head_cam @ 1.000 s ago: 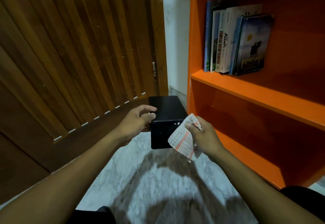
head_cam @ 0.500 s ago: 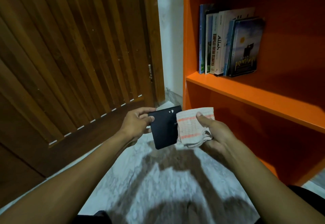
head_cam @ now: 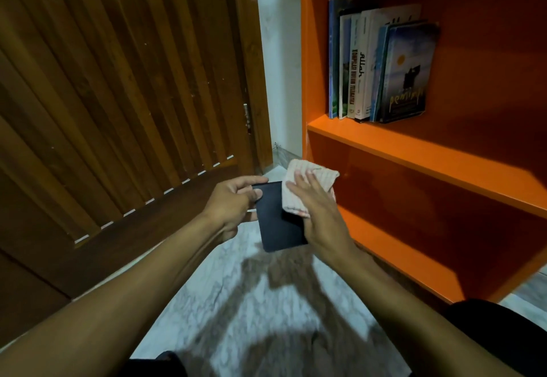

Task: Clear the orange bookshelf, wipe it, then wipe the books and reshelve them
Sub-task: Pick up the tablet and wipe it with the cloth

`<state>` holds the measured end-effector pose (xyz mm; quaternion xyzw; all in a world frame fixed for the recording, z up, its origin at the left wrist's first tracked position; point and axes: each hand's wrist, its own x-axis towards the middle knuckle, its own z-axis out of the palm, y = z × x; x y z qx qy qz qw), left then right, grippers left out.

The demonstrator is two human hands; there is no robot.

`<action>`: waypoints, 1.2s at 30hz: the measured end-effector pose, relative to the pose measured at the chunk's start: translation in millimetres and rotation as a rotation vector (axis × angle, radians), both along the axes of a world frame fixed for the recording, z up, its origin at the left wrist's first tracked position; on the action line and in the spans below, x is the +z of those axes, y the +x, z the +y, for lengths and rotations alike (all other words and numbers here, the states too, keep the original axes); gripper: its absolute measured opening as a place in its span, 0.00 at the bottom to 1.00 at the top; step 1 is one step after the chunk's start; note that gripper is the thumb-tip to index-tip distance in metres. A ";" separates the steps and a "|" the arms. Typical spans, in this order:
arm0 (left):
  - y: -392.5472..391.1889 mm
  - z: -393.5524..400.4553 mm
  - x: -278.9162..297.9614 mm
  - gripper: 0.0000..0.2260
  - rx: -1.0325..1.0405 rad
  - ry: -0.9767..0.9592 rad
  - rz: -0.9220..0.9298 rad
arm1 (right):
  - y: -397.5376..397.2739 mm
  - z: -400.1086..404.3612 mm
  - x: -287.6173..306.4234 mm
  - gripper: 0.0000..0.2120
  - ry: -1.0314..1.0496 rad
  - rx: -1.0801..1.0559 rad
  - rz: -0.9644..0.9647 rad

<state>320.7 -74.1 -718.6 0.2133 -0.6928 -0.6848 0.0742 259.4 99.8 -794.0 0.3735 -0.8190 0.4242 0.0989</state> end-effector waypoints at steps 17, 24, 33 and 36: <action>-0.8 -57.3 -3.5 0.12 0.186 -0.072 -0.041 | 31.6 8.1 -1.6 0.11 0.081 0.201 -0.197; 7.9 -34.7 -14.7 0.13 -0.083 -0.250 -0.201 | 19.5 -2.3 20.8 0.09 -0.352 -0.076 -0.275; 0.3 -15.4 -14.9 0.10 0.018 0.295 -0.247 | 35.5 -33.2 -29.3 0.22 -0.020 0.175 -0.097; -2.8 -29.9 -18.0 0.05 0.148 0.293 -0.258 | 44.3 -30.8 -38.3 0.24 0.018 0.271 -0.069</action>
